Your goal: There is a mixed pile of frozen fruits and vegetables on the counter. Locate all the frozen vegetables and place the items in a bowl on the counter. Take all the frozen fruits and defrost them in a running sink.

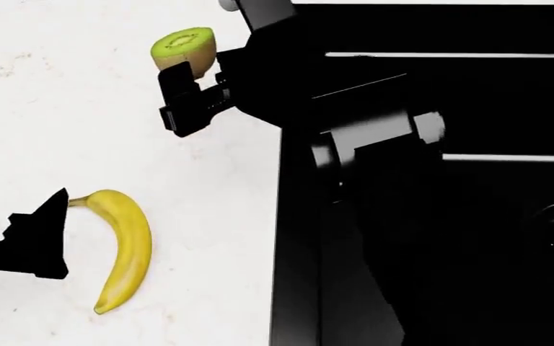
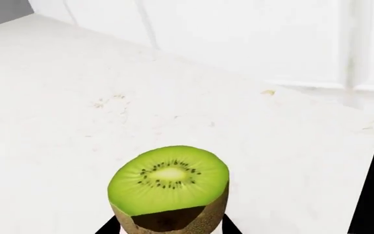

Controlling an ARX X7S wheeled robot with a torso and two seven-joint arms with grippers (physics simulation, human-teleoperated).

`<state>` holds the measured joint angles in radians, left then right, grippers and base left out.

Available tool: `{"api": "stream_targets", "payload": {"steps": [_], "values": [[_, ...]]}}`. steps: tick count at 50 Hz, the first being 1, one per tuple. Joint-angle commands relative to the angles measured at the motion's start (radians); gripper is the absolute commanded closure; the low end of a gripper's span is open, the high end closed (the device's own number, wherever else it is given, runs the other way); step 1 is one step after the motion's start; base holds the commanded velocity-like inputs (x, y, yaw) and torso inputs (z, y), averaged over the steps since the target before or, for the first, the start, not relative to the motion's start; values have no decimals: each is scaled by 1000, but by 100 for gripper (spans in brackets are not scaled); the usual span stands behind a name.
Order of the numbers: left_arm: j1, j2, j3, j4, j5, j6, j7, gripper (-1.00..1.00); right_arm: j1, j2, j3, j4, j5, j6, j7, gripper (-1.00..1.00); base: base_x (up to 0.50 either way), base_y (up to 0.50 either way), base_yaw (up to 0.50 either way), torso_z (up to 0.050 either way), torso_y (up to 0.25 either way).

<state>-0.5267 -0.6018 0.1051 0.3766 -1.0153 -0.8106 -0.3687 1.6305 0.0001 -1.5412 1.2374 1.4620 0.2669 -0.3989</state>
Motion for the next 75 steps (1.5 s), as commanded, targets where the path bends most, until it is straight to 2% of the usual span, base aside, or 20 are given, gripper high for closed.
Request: {"api": "stream_targets", "payload": {"steps": [1,4,7,11,14,22,25,30,33,43,48,49,56,67,75], "values": [[-72,11,-23,92,-243,-188,-183,-100,72,13,7,-20,-10,24,36,100,0,0,0,0,0],[-102,22,-51,86,-472,-272,-363,-100,78,96,23,-189,10,40,131,100,0,0,0,0,0],[-173,35,-38,90,-612,-297,-494,-100,74,120,30,-239,17,44,158,100,0,0,0,0,0],[-248,73,38,77,-701,-332,-595,-100,72,145,35,-287,25,52,182,100,0,0,0,0,0],[-252,108,78,86,-699,-336,-630,-100,65,153,38,-297,27,50,186,100,0,0,0,0,0],[-236,160,137,68,-675,-338,-644,-100,50,179,47,-324,36,47,198,100,0,0,0,0,0],[-215,158,151,55,-640,-344,-613,-100,48,188,49,-336,36,46,205,100,0,0,0,0,0],[-162,157,184,20,-482,-320,-513,-100,61,225,58,-400,47,59,240,100,0,0,0,0,0],[-152,157,194,-2,-452,-312,-496,-100,66,235,67,-419,56,63,253,100,0,0,0,0,0],[-107,154,261,-21,-382,-316,-437,-100,59,252,76,-442,62,60,264,100,3,0,-2,0,-2],[-113,150,257,-3,-403,-323,-455,-100,55,253,78,-435,62,58,261,100,4,0,-2,0,-6],[-114,148,257,3,-407,-324,-456,100,55,254,80,-435,63,58,262,100,0,0,-3,0,0],[-137,147,239,49,-451,-327,-504,100,58,266,85,-454,67,62,275,100,2,-1,-3,0,-5],[-173,128,209,70,-480,-316,-514,100,49,273,86,-465,63,57,281,100,0,-1,-1,0,-2],[-234,96,168,80,-513,-309,-520,100,22,361,98,-610,71,44,380,100,0,0,0,0,0]]}}
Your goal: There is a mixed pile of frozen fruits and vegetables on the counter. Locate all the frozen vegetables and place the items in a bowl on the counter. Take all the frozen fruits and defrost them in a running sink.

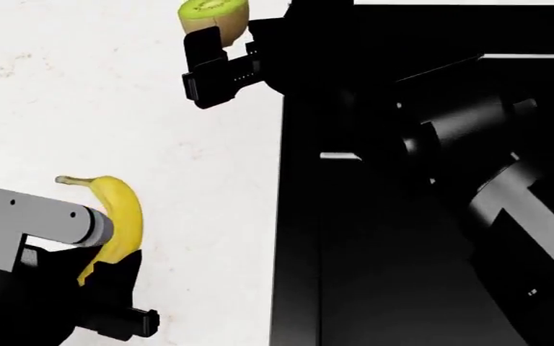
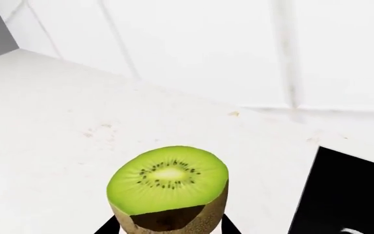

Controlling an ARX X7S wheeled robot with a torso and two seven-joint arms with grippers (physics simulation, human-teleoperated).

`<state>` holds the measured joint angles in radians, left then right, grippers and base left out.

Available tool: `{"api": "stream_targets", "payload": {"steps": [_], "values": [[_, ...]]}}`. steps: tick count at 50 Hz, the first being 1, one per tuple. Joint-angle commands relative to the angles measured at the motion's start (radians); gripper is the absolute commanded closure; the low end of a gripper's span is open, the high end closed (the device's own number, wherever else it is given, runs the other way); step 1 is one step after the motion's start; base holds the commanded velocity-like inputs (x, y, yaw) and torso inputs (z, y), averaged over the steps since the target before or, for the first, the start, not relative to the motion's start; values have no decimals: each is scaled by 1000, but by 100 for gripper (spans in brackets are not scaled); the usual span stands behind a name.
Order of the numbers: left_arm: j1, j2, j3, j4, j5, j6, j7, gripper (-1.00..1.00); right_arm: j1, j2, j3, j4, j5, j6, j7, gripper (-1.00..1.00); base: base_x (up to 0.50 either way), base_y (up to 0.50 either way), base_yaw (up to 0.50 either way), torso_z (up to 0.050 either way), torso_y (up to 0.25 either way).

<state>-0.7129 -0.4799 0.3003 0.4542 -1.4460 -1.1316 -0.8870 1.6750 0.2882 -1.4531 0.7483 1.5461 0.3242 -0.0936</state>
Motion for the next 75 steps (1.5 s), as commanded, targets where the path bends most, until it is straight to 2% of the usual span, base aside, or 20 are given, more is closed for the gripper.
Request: {"api": "stream_targets", "payload": {"steps": [1,8,14,18,24,32,40,57,75], "values": [[-65,-34,-38,0,-90,12,-2,100,-28,90,16,-146,-7,-16,92,100,0,0,0,0,0],[-189,-83,-106,-49,-140,20,-12,100,-54,201,26,-342,9,-18,196,100,0,0,0,0,0],[-230,-134,-138,-72,-166,13,-4,100,-77,299,37,-487,18,-30,271,100,0,0,0,0,0],[-286,-159,-160,-103,-225,5,-7,100,-117,359,43,-607,-30,-97,333,100,0,0,0,0,0],[-212,-160,-163,-62,-177,23,42,100,-212,420,14,-780,-146,-186,443,100,0,0,0,0,0],[-188,-174,-182,-36,-150,45,70,100,-259,524,30,-958,-149,-235,549,100,0,0,0,0,0],[-161,-196,-193,-20,-156,47,100,100,-284,543,40,-995,-131,-256,580,100,-148,-1,0,0,0],[-155,-188,-177,9,-178,50,67,100,-333,623,44,-1061,-145,-292,623,100,-282,-5,0,0,0],[-141,-197,-183,5,-174,64,83,100,-344,649,46,-1090,-140,-289,649,100,1,-331,0,0,0]]}}
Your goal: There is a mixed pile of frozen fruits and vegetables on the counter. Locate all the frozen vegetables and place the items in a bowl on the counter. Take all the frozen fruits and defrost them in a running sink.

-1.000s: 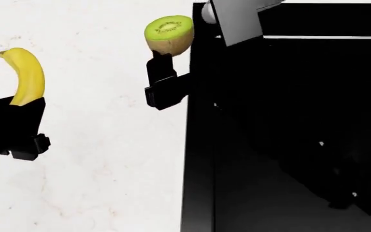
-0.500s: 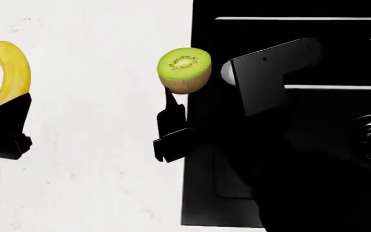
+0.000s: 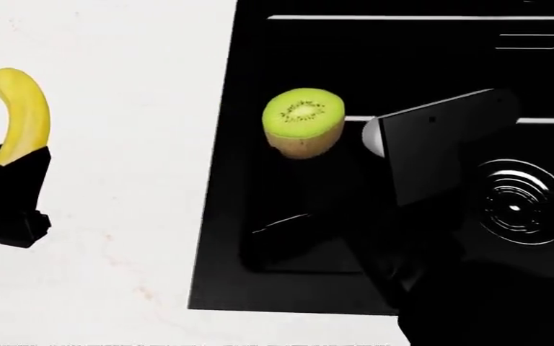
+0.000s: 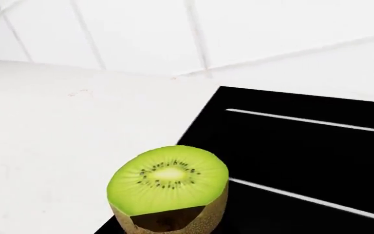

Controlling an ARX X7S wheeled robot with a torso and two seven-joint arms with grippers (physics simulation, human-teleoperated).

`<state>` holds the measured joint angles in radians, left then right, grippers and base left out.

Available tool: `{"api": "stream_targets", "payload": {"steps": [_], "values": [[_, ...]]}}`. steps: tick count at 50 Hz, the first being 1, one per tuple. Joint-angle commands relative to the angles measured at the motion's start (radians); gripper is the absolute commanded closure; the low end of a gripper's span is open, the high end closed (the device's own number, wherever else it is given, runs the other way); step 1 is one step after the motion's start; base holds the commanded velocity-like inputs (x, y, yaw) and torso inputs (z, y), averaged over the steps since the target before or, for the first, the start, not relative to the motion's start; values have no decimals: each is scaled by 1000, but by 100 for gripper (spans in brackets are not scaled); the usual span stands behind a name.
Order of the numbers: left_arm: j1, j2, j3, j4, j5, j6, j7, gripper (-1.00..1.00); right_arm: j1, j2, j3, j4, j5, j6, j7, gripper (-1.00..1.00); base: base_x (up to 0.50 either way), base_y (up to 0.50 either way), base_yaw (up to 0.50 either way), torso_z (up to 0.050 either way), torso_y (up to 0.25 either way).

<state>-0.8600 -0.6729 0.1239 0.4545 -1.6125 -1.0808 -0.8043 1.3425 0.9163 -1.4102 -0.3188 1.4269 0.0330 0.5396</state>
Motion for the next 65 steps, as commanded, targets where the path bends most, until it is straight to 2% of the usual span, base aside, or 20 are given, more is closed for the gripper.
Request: {"api": "stream_targets", "payload": {"steps": [1,21,28,45,55,65], "values": [[6,-7,-7,4,-8,14,3,100,-12,24,3,-26,-20,2,18,100,2,-500,0,0,0],[22,10,11,10,5,26,1,100,-15,21,3,-22,-16,16,13,100,2,-500,0,0,0],[33,3,12,-9,34,32,36,100,-22,41,6,-35,-18,11,23,100,2,-500,0,0,0],[11,45,68,-71,115,40,99,100,-22,15,-1,-6,-25,29,16,100,2,-498,0,0,0],[9,63,100,-122,184,57,152,100,-20,0,-10,13,-40,50,29,100,177,-137,0,0,0],[23,53,96,-113,175,62,155,100,-29,-6,-10,19,-29,51,19,100,351,-107,0,0,0]]}}
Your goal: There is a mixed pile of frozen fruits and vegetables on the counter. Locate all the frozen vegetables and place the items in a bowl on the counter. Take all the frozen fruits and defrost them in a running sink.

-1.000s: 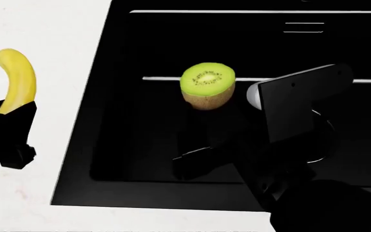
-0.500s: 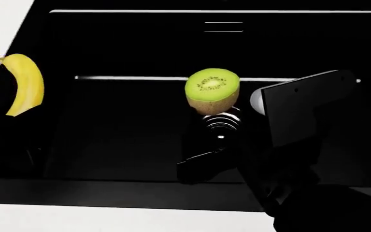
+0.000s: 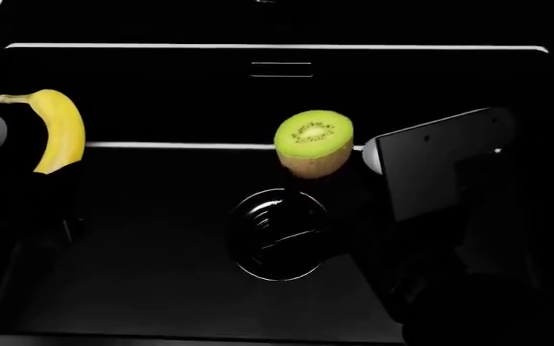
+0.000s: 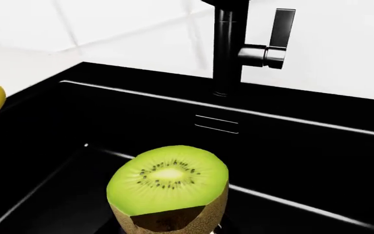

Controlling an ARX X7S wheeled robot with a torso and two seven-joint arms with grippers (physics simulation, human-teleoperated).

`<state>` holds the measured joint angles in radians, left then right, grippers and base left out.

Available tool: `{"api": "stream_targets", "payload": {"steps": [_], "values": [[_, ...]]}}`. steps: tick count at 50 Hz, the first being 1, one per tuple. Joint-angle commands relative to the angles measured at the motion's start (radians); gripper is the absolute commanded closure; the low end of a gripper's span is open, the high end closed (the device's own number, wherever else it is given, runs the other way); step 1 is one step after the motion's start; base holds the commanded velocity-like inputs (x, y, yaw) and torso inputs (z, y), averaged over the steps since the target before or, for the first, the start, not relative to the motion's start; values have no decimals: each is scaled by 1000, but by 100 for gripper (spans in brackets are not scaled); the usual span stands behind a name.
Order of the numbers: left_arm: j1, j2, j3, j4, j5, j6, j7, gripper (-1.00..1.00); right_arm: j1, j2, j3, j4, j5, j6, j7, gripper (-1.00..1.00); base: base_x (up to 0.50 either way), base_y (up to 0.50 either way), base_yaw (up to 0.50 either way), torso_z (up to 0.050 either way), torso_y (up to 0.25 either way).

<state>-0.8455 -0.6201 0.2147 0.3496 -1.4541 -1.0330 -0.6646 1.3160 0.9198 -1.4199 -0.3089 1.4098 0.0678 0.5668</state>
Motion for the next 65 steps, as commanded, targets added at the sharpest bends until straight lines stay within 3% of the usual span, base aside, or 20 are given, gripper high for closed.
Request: {"api": "stream_targets", "payload": {"steps": [1,14,25,37,59,60,65], "values": [[8,0,5,-7,17,14,15,100,-2,-10,-1,9,-11,18,-11,100,356,-108,0,0,0],[6,27,55,-18,45,4,31,100,-18,-18,-9,36,4,30,-9,100,234,-75,0,0,0],[-48,152,235,-152,185,-21,102,100,-15,-10,-2,30,14,34,-2,100,0,0,0,0,0],[-63,265,408,-411,405,71,228,100,-32,-13,-2,36,18,24,-9,100,0,0,0,0,2],[-59,288,465,-590,488,133,299,100,-39,4,4,20,25,25,-7,100,0,0,0,0,0],[-60,286,464,-584,490,135,294,-100,-39,5,4,17,24,26,-5,100,0,0,0,0,0],[-61,280,452,-558,471,119,278,-100,-42,11,7,16,29,24,-7,100,0,0,0,0,0]]}}
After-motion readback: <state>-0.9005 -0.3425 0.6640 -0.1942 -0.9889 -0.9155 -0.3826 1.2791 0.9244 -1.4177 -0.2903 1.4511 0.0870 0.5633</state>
